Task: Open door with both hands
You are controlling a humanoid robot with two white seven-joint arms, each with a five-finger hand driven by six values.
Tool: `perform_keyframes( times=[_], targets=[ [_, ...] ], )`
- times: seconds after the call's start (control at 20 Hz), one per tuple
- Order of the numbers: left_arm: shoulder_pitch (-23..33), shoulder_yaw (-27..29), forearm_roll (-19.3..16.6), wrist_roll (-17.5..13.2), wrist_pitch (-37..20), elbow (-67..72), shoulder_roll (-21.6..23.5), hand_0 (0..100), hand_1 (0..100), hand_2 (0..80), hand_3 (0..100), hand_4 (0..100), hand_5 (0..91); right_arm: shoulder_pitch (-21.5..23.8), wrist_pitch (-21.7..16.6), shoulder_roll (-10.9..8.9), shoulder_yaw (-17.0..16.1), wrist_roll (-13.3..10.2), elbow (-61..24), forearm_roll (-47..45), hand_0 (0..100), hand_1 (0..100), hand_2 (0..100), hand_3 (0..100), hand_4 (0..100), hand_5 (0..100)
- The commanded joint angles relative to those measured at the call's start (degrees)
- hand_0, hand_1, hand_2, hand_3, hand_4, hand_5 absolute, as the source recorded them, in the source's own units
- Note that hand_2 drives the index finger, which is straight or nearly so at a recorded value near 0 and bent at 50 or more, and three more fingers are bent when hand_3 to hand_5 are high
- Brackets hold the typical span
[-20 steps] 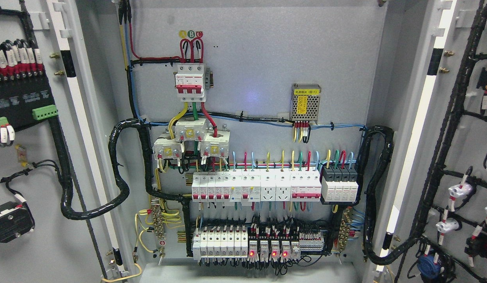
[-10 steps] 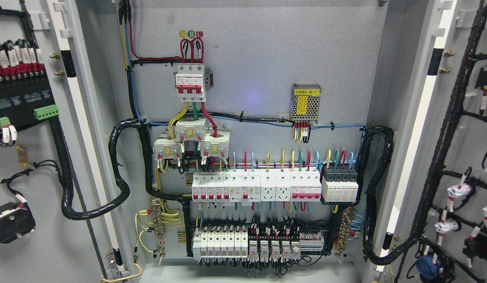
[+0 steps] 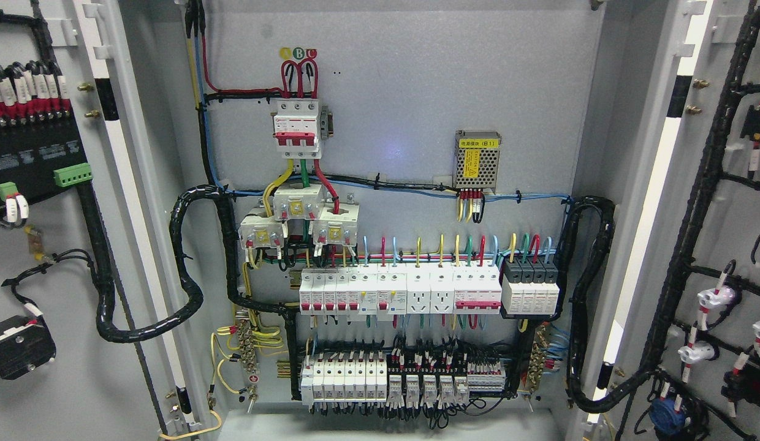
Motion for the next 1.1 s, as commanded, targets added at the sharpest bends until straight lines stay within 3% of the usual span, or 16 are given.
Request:
perform_keyframes(
  times=[0.0,0.3,0.55,0.85,1.05],
  targets=[
    [1.7,-4.9,-3.5,0.0,0.0,-1.5,-2.9,0,0,0.0,0,0,0.0,0.7,0.3,-0.51,10.0,0.0,0.0,0.8,0,0,0,0,0,0],
    [2.0,-12.8,-11.7,0.0,0.1,4.4,-8.7,0,0,0.0,0,0,0.0,0.6,0.4,-0.08,16.3,0.0,3.9,6.4,0,0,0,0,0,0],
    [1.7,-17.3,-12.4,0.0,0.1,14.4,-13.0,0,0,0.0,0,0,0.0,0.5,0.2,0.01,21.8,0.0,12.6,11.5,0,0,0,0,0,0],
    [1.0,-20.9,-13.2,0.0,0.1,24.7,-14.9,0,0,0.0,0,0,0.0,0.5,0.0,0.54,26.7,0.0,23.9,14.9,0,0,0,0,0,0],
    [0.8,-24.4,-16.2,-0.1,0.1,33.1,-17.1,0,0,0.0,0,0,0.0,0.4,0.0,1.50,30.1,-0.1,33.8,15.3,0,0,0,0,0,0]
  ],
)
